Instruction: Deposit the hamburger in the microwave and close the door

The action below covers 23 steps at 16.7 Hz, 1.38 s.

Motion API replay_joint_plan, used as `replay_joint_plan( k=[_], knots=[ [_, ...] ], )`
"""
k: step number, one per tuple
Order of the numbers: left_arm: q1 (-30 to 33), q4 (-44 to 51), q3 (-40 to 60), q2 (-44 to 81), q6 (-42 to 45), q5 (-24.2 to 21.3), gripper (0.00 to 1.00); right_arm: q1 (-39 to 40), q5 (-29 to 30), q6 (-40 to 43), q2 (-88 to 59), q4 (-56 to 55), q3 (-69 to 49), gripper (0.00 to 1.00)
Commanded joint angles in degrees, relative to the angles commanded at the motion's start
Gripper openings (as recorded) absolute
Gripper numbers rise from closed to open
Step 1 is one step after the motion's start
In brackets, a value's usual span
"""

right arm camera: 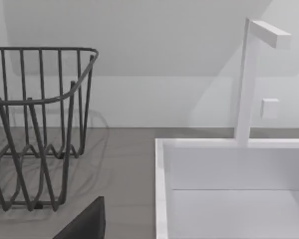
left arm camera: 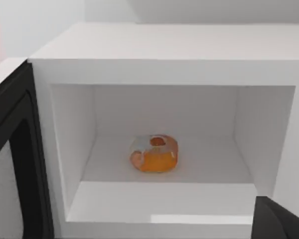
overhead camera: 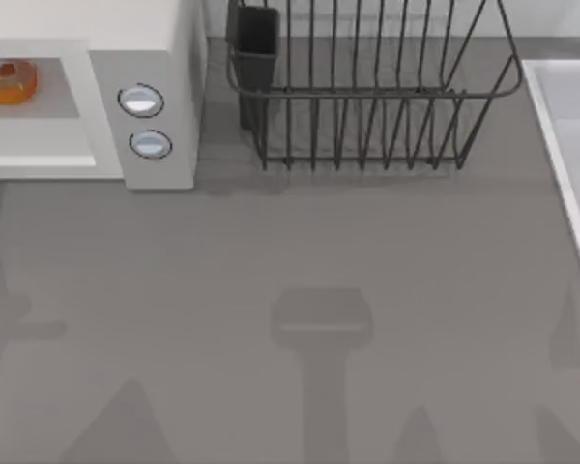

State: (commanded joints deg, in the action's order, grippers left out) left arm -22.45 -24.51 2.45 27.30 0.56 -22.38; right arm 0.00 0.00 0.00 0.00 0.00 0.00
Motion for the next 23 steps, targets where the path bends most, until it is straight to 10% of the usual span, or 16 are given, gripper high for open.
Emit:
replay_joint_plan(
  k=[9,23],
  knots=[
    [-4.14,5.80,6.06,6.04,5.30,-2.23,0.00,0.00,0.00,0.00,0.00,0.00,0.00,1.00],
    [-33.16,59.18,65.67,63.52,45.34,-14.41,0.00,0.00,0.00,0.00,0.00,0.00,0.00,1.00]
  ],
)
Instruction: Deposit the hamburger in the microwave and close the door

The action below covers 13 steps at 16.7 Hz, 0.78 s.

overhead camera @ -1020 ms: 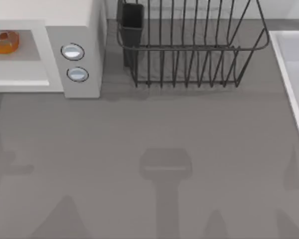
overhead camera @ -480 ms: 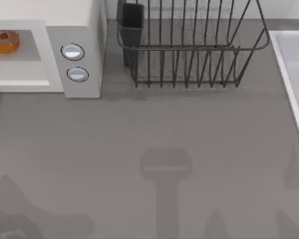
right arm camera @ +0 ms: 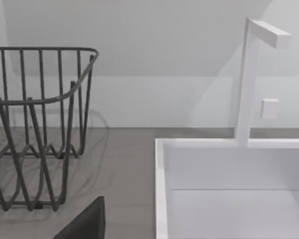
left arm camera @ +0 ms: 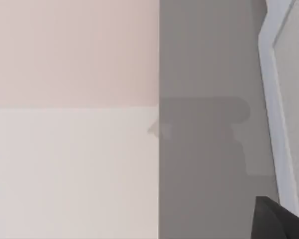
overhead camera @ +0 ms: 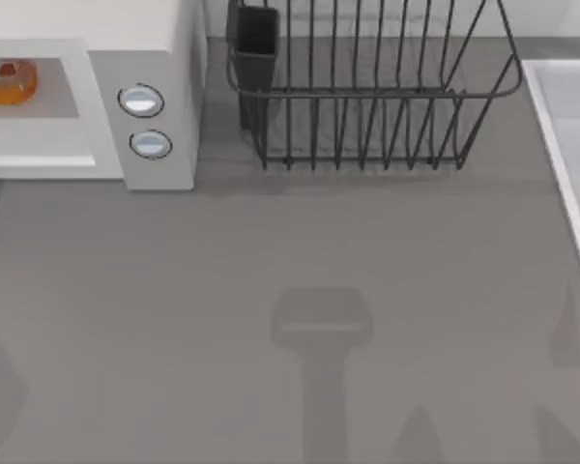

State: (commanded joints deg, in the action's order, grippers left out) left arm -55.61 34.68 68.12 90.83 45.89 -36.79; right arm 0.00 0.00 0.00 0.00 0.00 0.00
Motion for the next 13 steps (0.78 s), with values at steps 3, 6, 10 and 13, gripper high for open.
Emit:
replay_joint_plan(
  k=[3,6,10,13],
  knots=[
    [-3.12,6.49,6.98,6.07,4.96,-1.13,0.00,0.00,0.00,0.00,0.00,0.00,0.00,1.00],
    [-3.93,8.14,8.71,7.49,6.30,-1.43,0.00,0.00,0.00,0.00,0.00,0.00,0.00,1.00],
    [-3.63,7.82,8.50,7.31,6.25,-1.32,0.00,0.00,0.00,0.00,0.00,0.00,0.00,1.00],
    [-3.61,3.88,5.71,8.58,6.45,-1.32,0.00,0.00,0.00,0.00,0.00,0.00,0.00,1.00]
  ],
)
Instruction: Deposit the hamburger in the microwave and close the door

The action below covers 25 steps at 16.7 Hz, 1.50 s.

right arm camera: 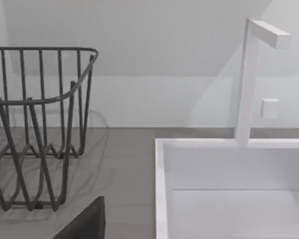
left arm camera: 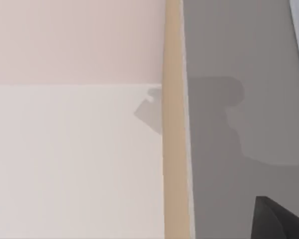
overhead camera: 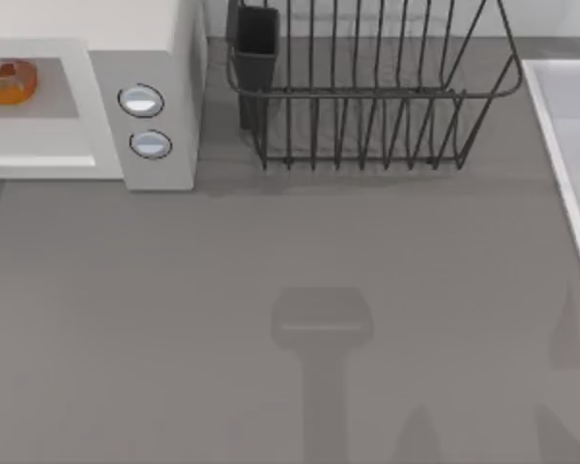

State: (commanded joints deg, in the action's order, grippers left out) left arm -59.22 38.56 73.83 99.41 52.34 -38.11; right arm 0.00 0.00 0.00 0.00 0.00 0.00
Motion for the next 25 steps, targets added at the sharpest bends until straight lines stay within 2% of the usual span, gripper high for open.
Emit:
replay_joint_plan(
  k=[7,13,16,21,25],
  knots=[
    [-0.42,-16.86,-11.38,5.65,0.11,-0.15,0.00,0.00,0.00,0.00,0.00,0.00,0.00,1.00],
    [-0.21,-17.90,-12.40,5.62,0.01,-0.20,0.00,0.00,0.00,0.00,0.00,0.00,0.00,1.00],
    [2.18,-20.09,-16.43,1.81,-2.31,1.01,0.00,0.00,0.00,0.00,0.00,0.00,0.00,1.00],
    [8.39,-25.98,-30.43,-9.24,-9.31,4.19,0.00,0.00,0.00,0.00,0.00,0.00,0.00,1.00],
    [10.20,-27.93,-33.60,-12.20,-11.37,5.01,0.00,0.00,0.00,0.00,0.00,0.00,0.00,1.00]
  ],
)
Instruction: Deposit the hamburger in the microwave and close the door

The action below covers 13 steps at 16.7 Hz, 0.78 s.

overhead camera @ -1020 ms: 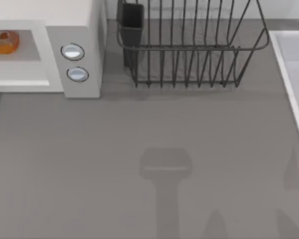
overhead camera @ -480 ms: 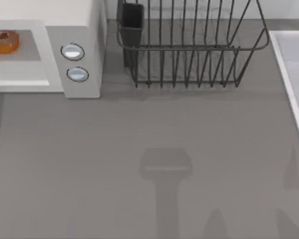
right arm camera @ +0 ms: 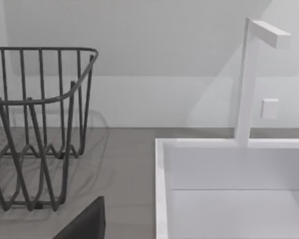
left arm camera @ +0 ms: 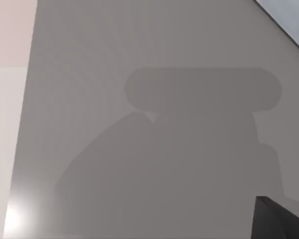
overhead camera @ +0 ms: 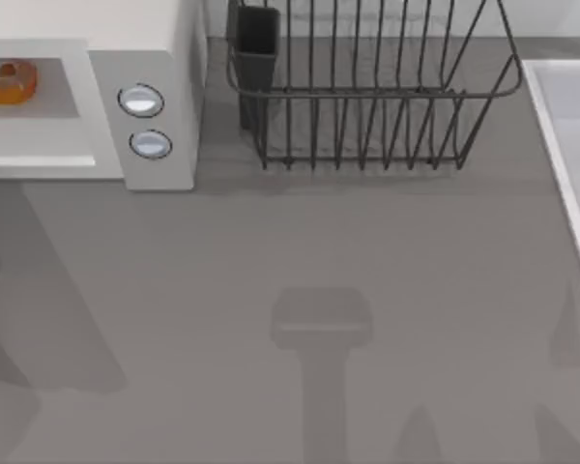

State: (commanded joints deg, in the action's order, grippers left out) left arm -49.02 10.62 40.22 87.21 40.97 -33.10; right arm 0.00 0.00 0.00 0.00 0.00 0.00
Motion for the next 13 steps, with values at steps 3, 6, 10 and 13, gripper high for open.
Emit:
replay_joint_plan(
  k=[3,6,10,13],
  knots=[
    [-0.17,0.06,-0.18,0.07,-0.11,-0.11,0.00,0.00,0.00,0.00,0.00,0.00,0.00,1.00],
    [3.74,-1.39,-3.75,-3.70,-3.73,2.97,0.00,0.00,0.00,0.00,0.00,0.00,0.00,1.00],
    [14.12,-3.32,-11.18,-13.62,-13.31,7.70,0.00,0.00,0.00,0.00,0.00,0.00,0.00,1.00],
    [18.36,-4.95,-14.99,-17.65,-17.20,10.98,0.00,0.00,0.00,0.00,0.00,0.00,0.00,1.00]
  ],
)
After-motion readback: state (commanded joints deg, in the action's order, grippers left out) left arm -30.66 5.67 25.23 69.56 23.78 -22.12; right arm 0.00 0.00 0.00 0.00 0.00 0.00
